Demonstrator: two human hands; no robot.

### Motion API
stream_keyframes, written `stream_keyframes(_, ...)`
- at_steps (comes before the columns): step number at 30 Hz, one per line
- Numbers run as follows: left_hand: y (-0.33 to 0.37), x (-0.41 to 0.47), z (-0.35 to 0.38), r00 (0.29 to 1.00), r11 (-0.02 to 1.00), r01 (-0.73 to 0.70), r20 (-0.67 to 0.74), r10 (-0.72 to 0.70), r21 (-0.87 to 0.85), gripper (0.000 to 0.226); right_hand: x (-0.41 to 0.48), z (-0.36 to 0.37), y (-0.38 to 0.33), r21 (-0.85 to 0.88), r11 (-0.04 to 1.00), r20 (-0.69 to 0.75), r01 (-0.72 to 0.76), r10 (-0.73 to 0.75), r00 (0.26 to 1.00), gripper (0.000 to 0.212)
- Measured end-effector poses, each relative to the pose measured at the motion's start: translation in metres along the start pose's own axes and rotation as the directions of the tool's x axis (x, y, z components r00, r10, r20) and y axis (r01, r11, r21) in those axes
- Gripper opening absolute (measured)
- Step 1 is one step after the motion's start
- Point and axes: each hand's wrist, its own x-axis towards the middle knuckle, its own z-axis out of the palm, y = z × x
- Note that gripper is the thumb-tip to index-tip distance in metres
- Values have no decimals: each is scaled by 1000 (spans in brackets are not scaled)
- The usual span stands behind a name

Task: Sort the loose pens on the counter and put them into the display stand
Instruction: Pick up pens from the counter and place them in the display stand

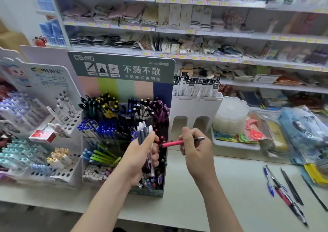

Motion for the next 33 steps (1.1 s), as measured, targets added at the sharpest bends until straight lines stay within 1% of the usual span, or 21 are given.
stream_keyframes(2, 1, -3, -2, 998, 995, 21, 59, -27, 99, 36, 3, 6, -3, -3, 1000, 62, 2, -2, 998, 55)
stream_keyframes(3, 2, -5, -2, 994, 990, 31, 102, -46, 140, 37, 5, 8, -5, -38, 999, 89, 5, -1, 996, 56)
stream_keyframes(5, 7, -9, -3, 971, 986, 68, 216, -100, 151, 38, 8, 13, -7, -116, 993, 100, -6, 18, 995, 52)
stream_keyframes(7, 13, -12, -2, 933, 982, 123, 320, -163, 142, 43, 8, 20, -6, -137, 987, 112, -85, 100, 989, 46)
stream_keyframes(9, 18, -13, -2, 909, 977, 123, 375, -181, 174, 49, 7, 26, -3, -174, 973, 112, -148, 169, 979, 46)
stream_keyframes(11, 19, -11, -5, 899, 973, 111, 396, -185, 201, 52, 4, 30, 1, -179, 969, 82, -169, 185, 979, 46)
stream_keyframes(13, 20, -10, -9, 885, 968, 156, 408, -224, 195, 61, 2, 35, 3, -168, 973, 42, -159, 168, 985, 47)
stream_keyframes(14, 20, -10, -11, 879, 965, 188, 406, -249, 184, 65, 1, 38, 4, -190, 972, 26, -140, 148, 989, 46)
stream_keyframes(16, 20, -11, -14, 884, 956, 227, 374, -281, 184, 77, 0, 40, 8, -263, 959, 5, -103, 108, 994, 39)
stream_keyframes(18, 22, -13, -15, 895, 948, 220, 340, -290, 230, 86, 1, 40, 11, -294, 949, -50, -115, 104, 993, 35)
stream_keyframes(20, 26, -15, -18, 896, 940, 225, 326, -303, 256, 82, 2, 39, 11, -292, 946, -82, -142, 123, 989, 30)
stream_keyframes(22, 30, -16, -23, 885, 934, 252, 331, -329, 254, 81, 2, 40, 13, -283, 945, -65, -167, 155, 986, 27)
stream_keyframes(24, 33, -14, -29, 862, 924, 297, 348, -368, 242, 81, 3, 42, 14, -259, 949, -47, -179, 173, 984, 23)
stream_keyframes(27, 34, -12, -38, 824, 909, 360, 386, -415, 209, 70, 2, 45, 19, -257, 945, -44, -201, 197, 980, 19)
stream_keyframes(30, 33, -8, -47, 821, 917, 322, 412, -395, 238, 53, 1, 48, 19, -215, 945, -35, -248, 246, 968, 17)
stream_keyframes(33, 29, -4, -55, 821, 928, 296, 435, -369, 228, 46, -1, 51, 15, -196, 943, -13, -269, 271, 962, 9)
